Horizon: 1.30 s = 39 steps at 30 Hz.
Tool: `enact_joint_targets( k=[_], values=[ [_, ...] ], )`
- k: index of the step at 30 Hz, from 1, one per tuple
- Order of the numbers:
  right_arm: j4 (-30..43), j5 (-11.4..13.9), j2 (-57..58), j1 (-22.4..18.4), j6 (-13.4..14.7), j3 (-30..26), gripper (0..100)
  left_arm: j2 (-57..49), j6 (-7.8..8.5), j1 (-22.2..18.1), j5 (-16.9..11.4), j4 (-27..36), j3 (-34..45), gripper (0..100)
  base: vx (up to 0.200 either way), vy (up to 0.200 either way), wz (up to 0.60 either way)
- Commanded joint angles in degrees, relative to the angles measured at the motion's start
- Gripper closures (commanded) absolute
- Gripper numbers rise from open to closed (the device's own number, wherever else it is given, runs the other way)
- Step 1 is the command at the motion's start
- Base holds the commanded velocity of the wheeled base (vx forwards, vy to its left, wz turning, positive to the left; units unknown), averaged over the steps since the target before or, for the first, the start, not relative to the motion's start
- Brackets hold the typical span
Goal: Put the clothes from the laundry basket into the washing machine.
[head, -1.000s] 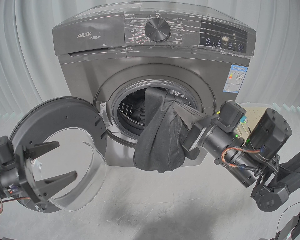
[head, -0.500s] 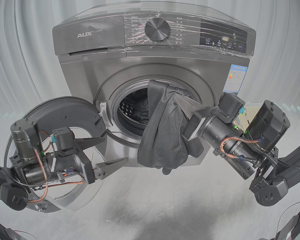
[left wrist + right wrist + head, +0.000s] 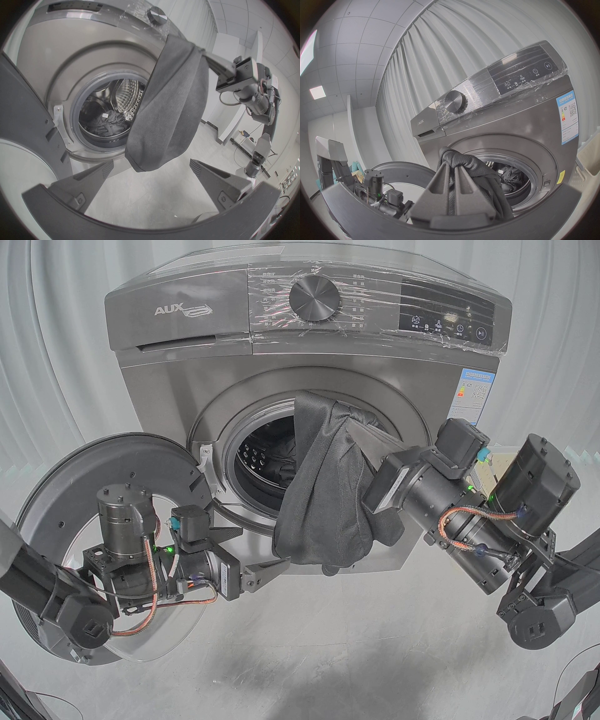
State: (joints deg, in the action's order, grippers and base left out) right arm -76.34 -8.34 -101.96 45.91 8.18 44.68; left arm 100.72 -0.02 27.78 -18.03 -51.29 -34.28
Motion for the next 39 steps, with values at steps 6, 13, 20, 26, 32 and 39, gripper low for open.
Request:
enact_joint_targets(
  k=[6, 13, 20, 26, 32, 39],
  values=[
    [0.0, 0.0, 0.1, 0.1, 0.0, 0.1, 100, 6.9, -0.5, 0.0, 0.3, -0.2, -3.2, 0, 0.0, 0.0, 0.0],
    [-0.1, 0.0, 0.1, 0.5, 0.0, -0.2, 100, 11.3, -2.61, -0.3, 0.3, -1.4, -6.4, 0, 0.0, 0.0, 0.0],
    [-0.2, -0.2, 0.2, 0.8, 0.0, -0.3, 100, 16.2, -2.7, 0.1, 0.4, -6.4, -7.6, 0, 0.0, 0.0, 0.0],
    [-0.4, -0.2, 0.0, 0.9, 0.1, -0.4, 100, 17.3, -3.05, 0.3, 0.2, -7.8, -8.9, 0, 0.0, 0.0, 0.0],
    [-0.7, -0.1, -0.1, 1.0, 0.0, -0.7, 100, 17.7, -5.86, 0.6, 0.3, -12.8, -9.7, 100, 0.0, 0.0, 0.0],
    [-0.9, -0.2, -0.2, 0.8, 0.0, -0.8, 100, 16.1, -8.24, 2.3, 0.3, -16.2, -6.9, 100, 0.0, 0.0, 0.0]
  ],
)
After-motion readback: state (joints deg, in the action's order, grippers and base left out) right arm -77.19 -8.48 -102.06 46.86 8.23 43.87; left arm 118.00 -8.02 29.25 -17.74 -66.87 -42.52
